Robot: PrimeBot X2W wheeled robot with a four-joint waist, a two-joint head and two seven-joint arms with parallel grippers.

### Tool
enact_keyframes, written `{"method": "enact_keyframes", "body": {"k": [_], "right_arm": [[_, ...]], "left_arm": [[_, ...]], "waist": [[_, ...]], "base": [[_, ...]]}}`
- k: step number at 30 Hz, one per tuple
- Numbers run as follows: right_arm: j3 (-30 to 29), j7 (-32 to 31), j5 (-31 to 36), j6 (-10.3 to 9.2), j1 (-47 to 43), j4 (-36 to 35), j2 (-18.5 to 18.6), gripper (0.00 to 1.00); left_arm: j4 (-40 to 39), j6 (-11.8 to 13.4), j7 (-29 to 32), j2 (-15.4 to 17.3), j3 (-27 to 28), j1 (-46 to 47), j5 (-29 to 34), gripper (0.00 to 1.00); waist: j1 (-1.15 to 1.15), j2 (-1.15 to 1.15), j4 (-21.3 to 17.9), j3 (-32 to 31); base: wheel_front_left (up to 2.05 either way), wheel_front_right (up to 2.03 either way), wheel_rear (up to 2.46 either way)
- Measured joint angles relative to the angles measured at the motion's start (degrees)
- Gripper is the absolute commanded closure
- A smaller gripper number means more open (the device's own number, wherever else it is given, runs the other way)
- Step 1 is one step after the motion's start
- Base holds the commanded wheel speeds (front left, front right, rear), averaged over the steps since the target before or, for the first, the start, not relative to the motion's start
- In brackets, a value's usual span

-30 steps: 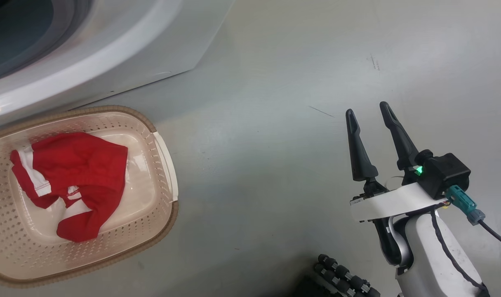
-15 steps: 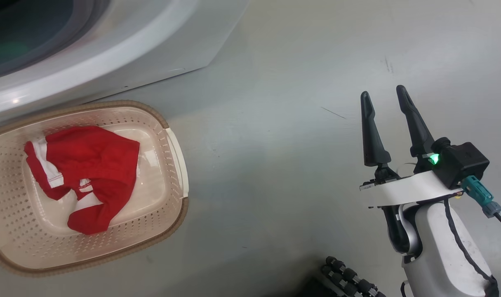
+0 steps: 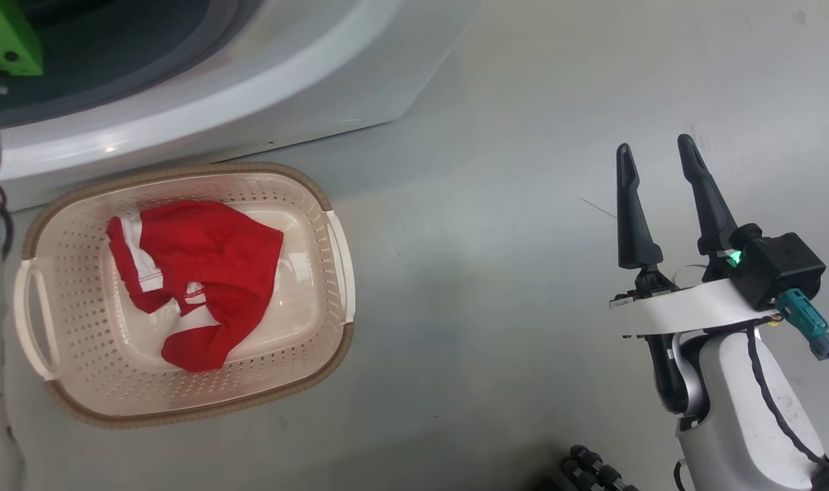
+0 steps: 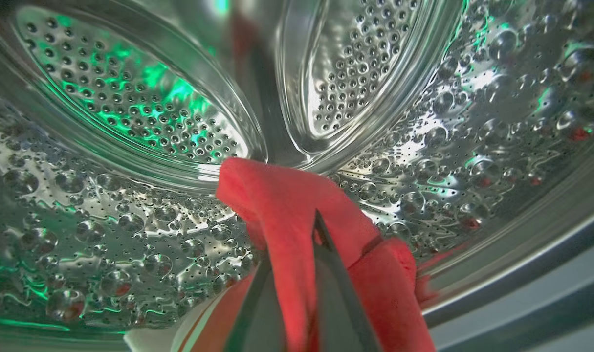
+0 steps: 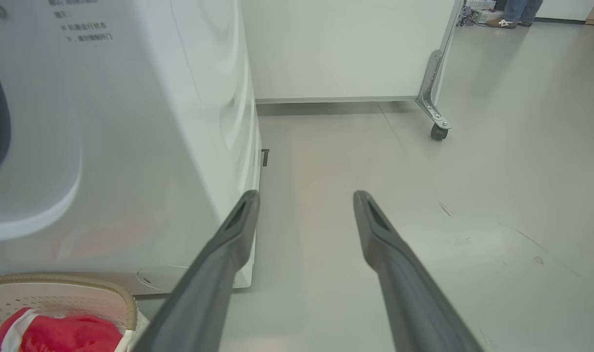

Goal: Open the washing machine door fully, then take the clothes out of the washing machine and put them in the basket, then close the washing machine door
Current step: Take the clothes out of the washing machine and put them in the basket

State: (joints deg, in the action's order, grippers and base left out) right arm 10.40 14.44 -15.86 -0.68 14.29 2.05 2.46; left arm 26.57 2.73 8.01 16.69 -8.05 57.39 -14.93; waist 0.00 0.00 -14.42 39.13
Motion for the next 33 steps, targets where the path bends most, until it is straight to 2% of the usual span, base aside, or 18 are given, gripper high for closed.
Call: {"method": "enact_keyframes", "body": {"k": [9,19,33], "right_arm": [[-0.77,0.0,1.74,0.02,-0.29,0.09,1.35,0.0],[-1.07,0.0,2.41,0.03,-2.08,1.01,2.19,0.0],[-1.2,0.0,2.83,0.05,-6.65,2.57,3.02,0.0]], "left_arm": [[-3.85,0.07,-11.59,-5.22,0.8,-9.15,-2.25,1.0],[-8.21,0.36,-20.29,-8.23,0.38,-20.03,-3.31,1.0],[-16.91,0.57,-21.72,-9.72,-2.64,-32.44,-2.42,1.0]], "waist": [[0.0,0.0,3.9,-3.55],[0.0,0.0,7.47,-8.53],[0.0,0.0,11.53,-16.92]], "base": [[0.0,0.0,0.0],[0.0,0.0,0.0],[0.0,0.0,0.0]]}}
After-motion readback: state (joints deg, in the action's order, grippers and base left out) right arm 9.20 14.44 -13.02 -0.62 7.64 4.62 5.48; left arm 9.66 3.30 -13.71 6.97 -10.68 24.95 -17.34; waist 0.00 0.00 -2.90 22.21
